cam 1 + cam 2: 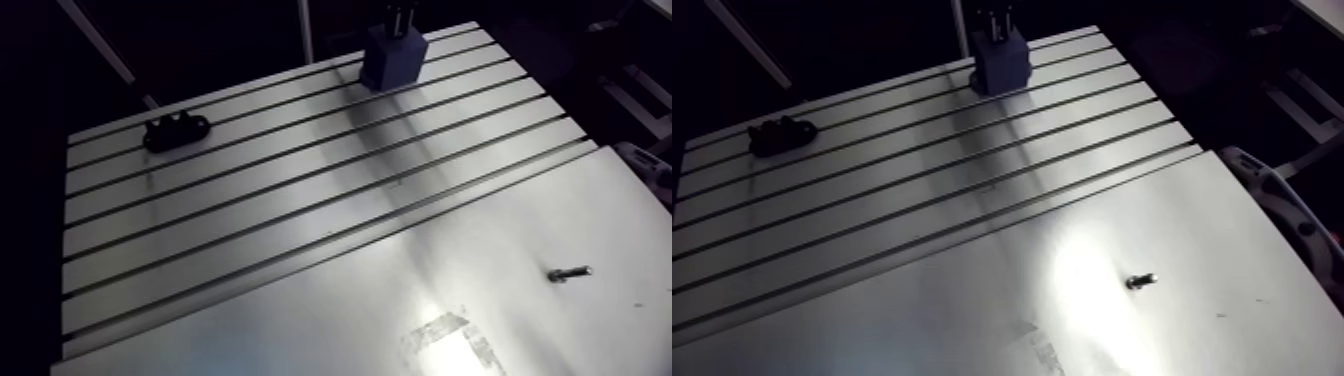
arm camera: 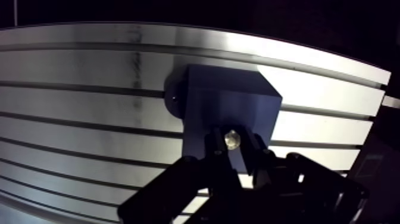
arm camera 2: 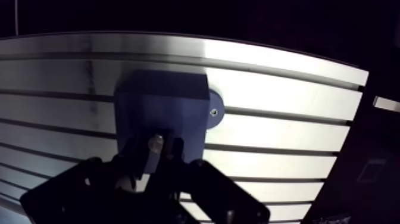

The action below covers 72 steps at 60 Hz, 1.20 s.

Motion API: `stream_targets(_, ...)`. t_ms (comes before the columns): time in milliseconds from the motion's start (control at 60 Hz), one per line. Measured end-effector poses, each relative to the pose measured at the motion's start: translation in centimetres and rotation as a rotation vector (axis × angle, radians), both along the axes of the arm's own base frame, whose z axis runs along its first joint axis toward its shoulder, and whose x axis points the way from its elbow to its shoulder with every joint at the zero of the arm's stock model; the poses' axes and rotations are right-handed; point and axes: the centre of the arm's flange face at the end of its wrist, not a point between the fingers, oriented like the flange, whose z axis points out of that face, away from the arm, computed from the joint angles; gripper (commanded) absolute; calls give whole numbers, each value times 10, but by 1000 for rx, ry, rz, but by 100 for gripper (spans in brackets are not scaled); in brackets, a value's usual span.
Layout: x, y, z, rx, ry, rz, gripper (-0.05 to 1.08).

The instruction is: Pick up the M10 bolt and insert it into the hex recess until seated.

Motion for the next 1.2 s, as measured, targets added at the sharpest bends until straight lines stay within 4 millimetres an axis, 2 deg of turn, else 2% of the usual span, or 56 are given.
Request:
stream_targets(650, -1, 3, 2, 1, -6, 27, 75)
stream_targets(1200, 2, 5, 2, -8, -17, 191, 74)
